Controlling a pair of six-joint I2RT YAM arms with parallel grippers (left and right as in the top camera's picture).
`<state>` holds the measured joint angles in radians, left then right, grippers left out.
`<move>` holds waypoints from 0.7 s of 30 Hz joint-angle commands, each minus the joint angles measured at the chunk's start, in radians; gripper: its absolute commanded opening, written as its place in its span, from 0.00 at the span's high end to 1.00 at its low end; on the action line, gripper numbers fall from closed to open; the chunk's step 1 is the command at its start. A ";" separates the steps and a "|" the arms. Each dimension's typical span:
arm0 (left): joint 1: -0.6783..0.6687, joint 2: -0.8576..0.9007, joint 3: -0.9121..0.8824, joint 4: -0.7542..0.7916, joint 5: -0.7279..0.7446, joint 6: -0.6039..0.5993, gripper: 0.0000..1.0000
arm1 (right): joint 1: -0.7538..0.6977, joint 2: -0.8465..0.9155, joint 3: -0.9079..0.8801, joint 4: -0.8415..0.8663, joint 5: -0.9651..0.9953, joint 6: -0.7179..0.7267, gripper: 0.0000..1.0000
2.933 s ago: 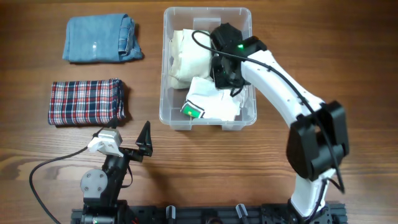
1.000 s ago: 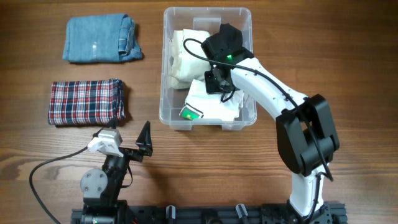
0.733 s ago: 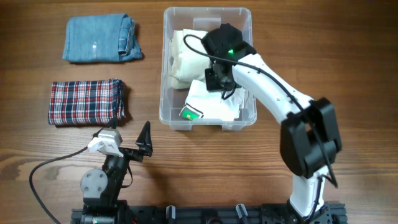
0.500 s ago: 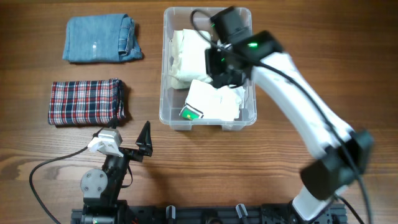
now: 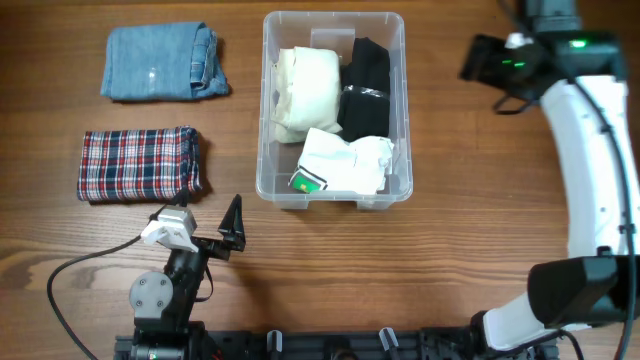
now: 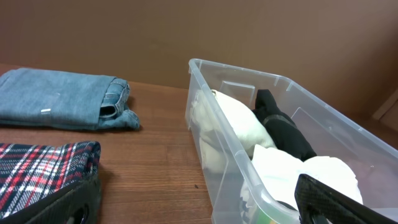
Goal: Pack container
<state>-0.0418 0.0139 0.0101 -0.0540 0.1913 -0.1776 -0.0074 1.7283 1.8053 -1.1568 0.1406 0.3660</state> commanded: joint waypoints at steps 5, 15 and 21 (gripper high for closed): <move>0.008 -0.005 -0.005 -0.005 -0.006 0.016 0.00 | -0.263 0.008 -0.034 0.018 -0.076 0.069 0.00; 0.008 -0.005 -0.005 -0.005 -0.006 0.016 0.00 | -0.380 0.011 -0.053 -0.008 -0.108 0.105 0.00; 0.008 -0.005 -0.005 -0.005 -0.006 0.016 0.00 | -0.380 0.011 -0.053 0.001 -0.109 0.108 0.00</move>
<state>-0.0418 0.0139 0.0101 -0.0540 0.1913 -0.1776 -0.3889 1.7317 1.7580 -1.1633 0.0483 0.4530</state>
